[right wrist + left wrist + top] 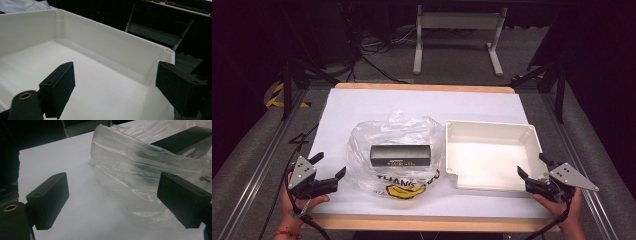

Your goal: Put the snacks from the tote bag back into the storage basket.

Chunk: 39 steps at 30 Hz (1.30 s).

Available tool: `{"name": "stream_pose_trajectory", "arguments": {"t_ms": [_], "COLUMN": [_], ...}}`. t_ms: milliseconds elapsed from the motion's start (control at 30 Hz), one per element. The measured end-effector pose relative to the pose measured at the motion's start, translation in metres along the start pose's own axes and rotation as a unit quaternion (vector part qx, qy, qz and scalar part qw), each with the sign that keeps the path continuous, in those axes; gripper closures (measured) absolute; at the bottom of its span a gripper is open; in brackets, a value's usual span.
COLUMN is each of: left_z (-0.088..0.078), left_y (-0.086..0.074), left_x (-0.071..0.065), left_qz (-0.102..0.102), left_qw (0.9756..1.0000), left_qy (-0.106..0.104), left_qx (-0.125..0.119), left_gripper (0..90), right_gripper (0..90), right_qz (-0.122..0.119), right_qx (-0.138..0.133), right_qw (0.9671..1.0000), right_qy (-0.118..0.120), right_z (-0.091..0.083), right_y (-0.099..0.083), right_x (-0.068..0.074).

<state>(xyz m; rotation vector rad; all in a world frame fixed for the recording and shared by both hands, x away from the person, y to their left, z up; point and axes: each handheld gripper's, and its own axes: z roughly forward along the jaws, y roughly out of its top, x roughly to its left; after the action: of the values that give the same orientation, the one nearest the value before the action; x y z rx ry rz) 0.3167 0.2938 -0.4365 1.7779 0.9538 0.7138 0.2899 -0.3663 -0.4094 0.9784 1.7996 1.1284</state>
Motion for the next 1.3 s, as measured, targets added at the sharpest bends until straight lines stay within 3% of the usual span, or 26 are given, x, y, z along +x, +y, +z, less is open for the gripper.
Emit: {"name": "stream_pose_trajectory", "arguments": {"t_ms": [433, 600, 667, 1100, 1300], "left_z": [0.001, -0.001, 0.0, 0.012, 0.01], "left_y": [-0.005, -0.005, -0.004, -0.002, -0.002], "left_x": [0.001, -0.002, -0.004, -0.008, -0.008], "left_qz": [-0.002, 0.004, 0.007, 0.013, 0.021], "left_qw": [0.9999, 0.9999, 0.9998, 0.9994, 0.9993], "left_qy": [0.008, 0.003, 0.001, -0.017, -0.016], "left_qx": [0.011, 0.015, 0.019, 0.026, 0.026], "left_gripper": [11.4, 11.4, 11.4, 12.6, 12.7], "right_gripper": [18.9, 21.3, 21.4, 24.7, 27.5], "right_qz": [-0.007, -0.006, -0.016, -0.011, -0.039], "right_qx": [0.006, 0.008, 0.012, 0.015, 0.025], "right_qw": [0.9992, 0.9982, 0.9983, 0.996, 0.9921], "right_qy": [0.038, 0.059, 0.054, 0.087, 0.116], "right_z": [0.008, 0.008, 0.009, 0.012, 0.019], "right_y": [0.005, 0.007, 0.009, 0.018, 0.03], "right_x": [0.0, 0.003, 0.005, 0.007, 0.015]}}
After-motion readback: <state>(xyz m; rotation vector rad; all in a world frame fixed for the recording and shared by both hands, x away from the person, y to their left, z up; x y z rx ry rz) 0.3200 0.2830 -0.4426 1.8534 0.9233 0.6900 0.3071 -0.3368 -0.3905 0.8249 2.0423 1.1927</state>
